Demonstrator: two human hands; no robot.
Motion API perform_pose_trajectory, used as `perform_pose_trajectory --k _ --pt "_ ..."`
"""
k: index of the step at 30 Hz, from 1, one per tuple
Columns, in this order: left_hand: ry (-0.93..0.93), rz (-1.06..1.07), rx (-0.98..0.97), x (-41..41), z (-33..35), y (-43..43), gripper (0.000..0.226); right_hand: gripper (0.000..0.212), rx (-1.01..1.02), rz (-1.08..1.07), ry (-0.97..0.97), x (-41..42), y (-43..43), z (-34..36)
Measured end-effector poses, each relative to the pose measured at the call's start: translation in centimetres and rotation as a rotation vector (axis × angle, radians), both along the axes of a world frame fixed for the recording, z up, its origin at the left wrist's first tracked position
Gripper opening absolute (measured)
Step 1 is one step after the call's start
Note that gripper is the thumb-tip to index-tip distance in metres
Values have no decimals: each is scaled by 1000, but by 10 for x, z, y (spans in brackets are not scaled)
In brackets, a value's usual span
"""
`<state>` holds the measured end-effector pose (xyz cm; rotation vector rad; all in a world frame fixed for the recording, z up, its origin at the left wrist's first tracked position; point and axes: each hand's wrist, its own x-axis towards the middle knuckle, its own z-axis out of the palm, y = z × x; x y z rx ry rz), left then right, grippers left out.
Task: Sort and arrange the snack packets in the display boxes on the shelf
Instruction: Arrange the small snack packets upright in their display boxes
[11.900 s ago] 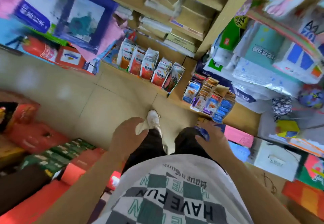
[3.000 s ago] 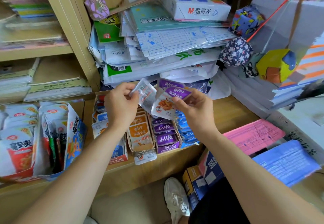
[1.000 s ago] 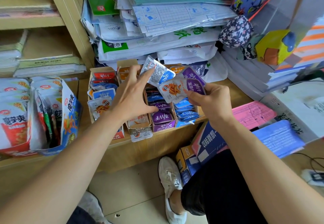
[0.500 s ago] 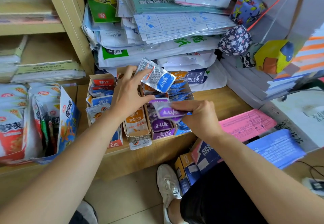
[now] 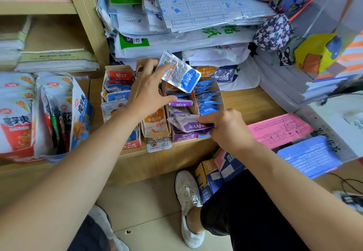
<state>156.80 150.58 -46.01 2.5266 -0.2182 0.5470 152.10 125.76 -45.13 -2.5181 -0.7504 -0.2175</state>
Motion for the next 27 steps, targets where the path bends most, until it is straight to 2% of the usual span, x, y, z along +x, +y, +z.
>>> perform_pose_trajectory --k 3,6,8,10,12,17,21,23,27 --pt "36 -10 -8 -3 2 0 99 33 -16 -31 73 1 1 -7" --pt "119 -63 -19 -9 4 3 101 9 102 -126 123 3 0 -3" --pt "226 -144 -65 -13 6 8 105 4 141 -163 133 5 -1 -1" --pt "327 -207 -62 -16 6 14 117 6 135 -168 131 5 0 -1" --pt "335 -223 -18 -18 3 17 126 9 108 -172 117 4 1 -1" --pt "106 -149 36 -21 -7 2 102 21 59 -130 86 5 0 0" --pt "44 -84 79 -21 -9 -9 98 39 89 -67 85 3 3 -1" --pt "80 -100 48 -20 -9 -7 101 40 147 -41 90 3 5 0" --pt "278 -211 -131 -18 -4 7 110 27 146 -43 42 7 4 -1"
